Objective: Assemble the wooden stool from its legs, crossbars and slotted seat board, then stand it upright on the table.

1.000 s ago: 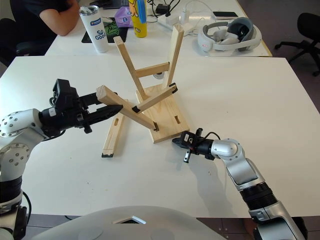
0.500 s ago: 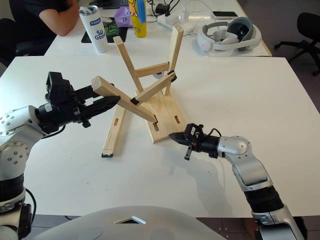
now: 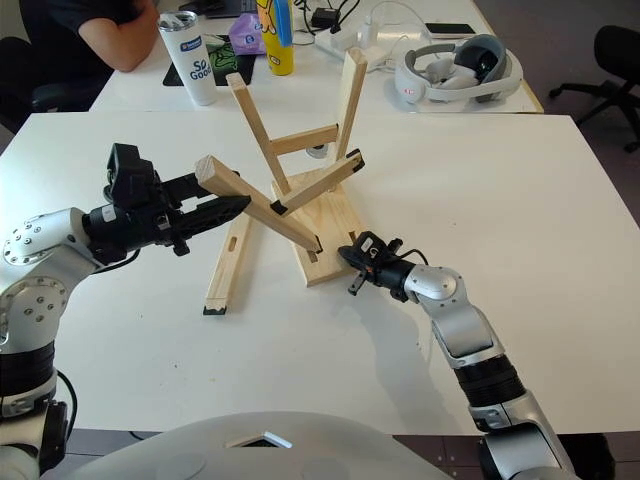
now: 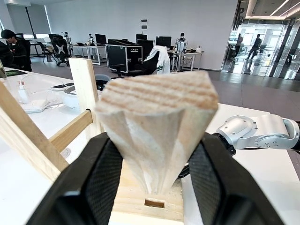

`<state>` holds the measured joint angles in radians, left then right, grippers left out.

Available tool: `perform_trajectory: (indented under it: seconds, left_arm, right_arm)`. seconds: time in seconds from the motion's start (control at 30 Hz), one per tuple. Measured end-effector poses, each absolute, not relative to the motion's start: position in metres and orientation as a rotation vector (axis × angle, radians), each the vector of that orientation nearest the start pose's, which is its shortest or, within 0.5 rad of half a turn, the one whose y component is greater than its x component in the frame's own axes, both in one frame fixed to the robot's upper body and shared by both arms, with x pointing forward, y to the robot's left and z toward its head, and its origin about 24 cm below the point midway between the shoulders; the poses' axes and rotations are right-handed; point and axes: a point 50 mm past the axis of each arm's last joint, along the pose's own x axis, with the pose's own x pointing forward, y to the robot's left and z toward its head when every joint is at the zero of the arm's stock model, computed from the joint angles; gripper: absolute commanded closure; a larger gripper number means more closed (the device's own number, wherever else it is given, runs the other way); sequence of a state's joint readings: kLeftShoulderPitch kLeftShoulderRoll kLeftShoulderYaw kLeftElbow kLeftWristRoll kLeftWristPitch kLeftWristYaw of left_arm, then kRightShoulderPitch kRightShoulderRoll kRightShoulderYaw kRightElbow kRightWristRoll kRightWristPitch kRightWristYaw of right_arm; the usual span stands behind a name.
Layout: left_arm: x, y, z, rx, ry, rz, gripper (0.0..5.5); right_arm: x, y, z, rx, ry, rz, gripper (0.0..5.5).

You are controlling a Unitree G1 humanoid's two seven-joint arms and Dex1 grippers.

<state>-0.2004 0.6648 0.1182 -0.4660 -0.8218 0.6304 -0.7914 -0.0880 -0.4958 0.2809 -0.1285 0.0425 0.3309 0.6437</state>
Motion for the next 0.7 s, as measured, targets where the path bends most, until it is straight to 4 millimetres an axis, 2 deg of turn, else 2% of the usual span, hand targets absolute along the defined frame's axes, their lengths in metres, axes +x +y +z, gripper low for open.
perform_trajectory:
  seconds: [0.7]
  left_arm:
    - [0.230, 0.176, 0.166, 0.018, 0.096, -1.077, 3.46]
  right_arm:
    - [0.242, -0.147, 0.046, -0.471, 0.364, 0.864, 5.50]
